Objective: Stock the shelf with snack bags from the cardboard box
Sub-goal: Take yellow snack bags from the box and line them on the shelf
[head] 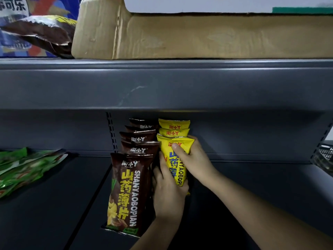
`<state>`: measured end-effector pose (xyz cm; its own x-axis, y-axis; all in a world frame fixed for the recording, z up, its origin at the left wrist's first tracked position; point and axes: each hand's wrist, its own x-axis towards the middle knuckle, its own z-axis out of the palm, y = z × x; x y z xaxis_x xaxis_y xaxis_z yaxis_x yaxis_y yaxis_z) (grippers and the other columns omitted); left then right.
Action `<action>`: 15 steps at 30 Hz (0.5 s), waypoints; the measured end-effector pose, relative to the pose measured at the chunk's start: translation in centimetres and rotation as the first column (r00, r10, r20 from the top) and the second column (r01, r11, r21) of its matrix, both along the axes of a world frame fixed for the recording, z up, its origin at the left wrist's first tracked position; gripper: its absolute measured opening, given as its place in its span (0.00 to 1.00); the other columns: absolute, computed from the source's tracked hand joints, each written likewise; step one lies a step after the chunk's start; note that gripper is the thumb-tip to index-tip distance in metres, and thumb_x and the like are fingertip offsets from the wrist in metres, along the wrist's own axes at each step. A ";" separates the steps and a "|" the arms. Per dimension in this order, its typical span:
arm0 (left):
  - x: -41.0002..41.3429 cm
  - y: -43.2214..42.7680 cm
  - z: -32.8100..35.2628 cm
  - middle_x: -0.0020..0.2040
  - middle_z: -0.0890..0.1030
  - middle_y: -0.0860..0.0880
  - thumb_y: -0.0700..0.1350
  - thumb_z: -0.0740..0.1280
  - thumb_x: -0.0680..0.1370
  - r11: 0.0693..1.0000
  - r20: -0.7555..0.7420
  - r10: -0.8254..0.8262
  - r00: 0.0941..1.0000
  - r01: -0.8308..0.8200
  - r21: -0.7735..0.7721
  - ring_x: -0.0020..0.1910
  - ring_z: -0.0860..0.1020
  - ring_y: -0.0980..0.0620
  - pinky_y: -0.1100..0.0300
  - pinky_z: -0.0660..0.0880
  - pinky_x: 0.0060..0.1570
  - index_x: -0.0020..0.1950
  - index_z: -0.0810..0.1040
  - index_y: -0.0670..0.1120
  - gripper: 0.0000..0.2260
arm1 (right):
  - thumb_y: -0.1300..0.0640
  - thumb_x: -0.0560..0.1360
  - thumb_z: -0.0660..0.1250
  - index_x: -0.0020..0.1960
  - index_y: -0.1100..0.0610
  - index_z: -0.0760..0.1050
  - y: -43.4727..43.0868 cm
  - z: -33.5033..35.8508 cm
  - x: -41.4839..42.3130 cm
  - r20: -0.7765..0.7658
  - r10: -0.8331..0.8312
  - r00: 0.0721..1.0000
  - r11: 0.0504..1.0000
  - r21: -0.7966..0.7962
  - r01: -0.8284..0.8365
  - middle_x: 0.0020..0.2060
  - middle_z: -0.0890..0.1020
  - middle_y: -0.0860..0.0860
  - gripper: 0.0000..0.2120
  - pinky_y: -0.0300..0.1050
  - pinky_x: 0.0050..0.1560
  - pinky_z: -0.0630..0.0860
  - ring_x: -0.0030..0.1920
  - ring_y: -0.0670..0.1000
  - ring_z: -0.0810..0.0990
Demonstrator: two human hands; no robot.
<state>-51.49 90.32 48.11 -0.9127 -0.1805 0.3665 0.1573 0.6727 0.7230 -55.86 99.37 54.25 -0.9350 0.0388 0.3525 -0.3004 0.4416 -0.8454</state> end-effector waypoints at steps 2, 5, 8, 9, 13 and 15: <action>-0.1 -0.1 0.0 0.67 0.64 0.49 0.52 0.72 0.71 0.999 0.003 -0.037 0.999 0.037 0.028 0.68 0.67 0.48 0.52 0.71 0.57 0.76 0.40 0.57 0.47 | 0.47 0.76 0.66 0.61 0.49 0.71 0.0 -0.3 0.0 -0.033 -0.014 0.999 0.999 -0.038 0.013 0.60 0.76 0.49 0.15 0.51 0.63 0.74 0.61 0.47 0.76; -0.3 -0.2 -0.1 0.66 0.66 0.48 0.49 0.73 0.70 0.995 -0.007 -0.070 0.998 0.071 0.075 0.67 0.68 0.47 0.51 0.71 0.59 0.76 0.43 0.58 0.47 | 0.48 0.78 0.64 0.60 0.46 0.68 0.1 -0.7 0.0 -0.068 -0.039 0.997 0.998 -0.054 0.035 0.58 0.78 0.48 0.13 0.49 0.61 0.74 0.59 0.46 0.78; -0.5 -0.2 -0.2 0.63 0.68 0.49 0.49 0.74 0.69 0.992 -0.017 -0.067 0.998 0.069 0.110 0.64 0.69 0.48 0.51 0.71 0.59 0.76 0.44 0.57 0.47 | 0.46 0.78 0.63 0.63 0.49 0.67 0.2 -1.0 -0.1 -0.056 -0.039 0.998 0.999 -0.022 0.038 0.60 0.77 0.48 0.17 0.47 0.63 0.73 0.61 0.48 0.76; -0.5 -0.3 -0.3 0.63 0.68 0.49 0.49 0.74 0.69 0.991 -0.021 -0.065 0.998 0.067 0.114 0.64 0.69 0.48 0.50 0.71 0.59 0.76 0.44 0.57 0.47 | 0.44 0.77 0.63 0.66 0.53 0.68 0.1 -1.0 -0.2 -0.090 -0.084 0.992 0.996 0.035 0.087 0.62 0.75 0.50 0.21 0.46 0.65 0.70 0.63 0.49 0.74; -0.8 -0.2 -0.8 0.68 0.66 0.45 0.49 0.74 0.69 0.989 -0.004 -0.036 0.999 0.036 0.142 0.67 0.67 0.46 0.49 0.69 0.63 0.76 0.46 0.51 0.46 | 0.44 0.76 0.59 0.71 0.62 0.64 -0.4 0.3 0.2 -0.472 -0.258 0.843 0.853 0.299 0.428 0.66 0.70 0.59 0.30 0.50 0.67 0.65 0.67 0.58 0.67; -0.9 -0.1 -1.0 0.65 0.68 0.44 0.49 0.74 0.69 0.982 0.027 -0.018 0.999 0.013 0.189 0.65 0.69 0.45 0.50 0.70 0.61 0.73 0.53 0.45 0.40 | 0.44 0.76 0.56 0.68 0.60 0.69 -1.0 1.2 0.2 -0.571 -0.142 0.809 0.759 0.462 0.459 0.66 0.73 0.58 0.27 0.54 0.65 0.68 0.65 0.59 0.71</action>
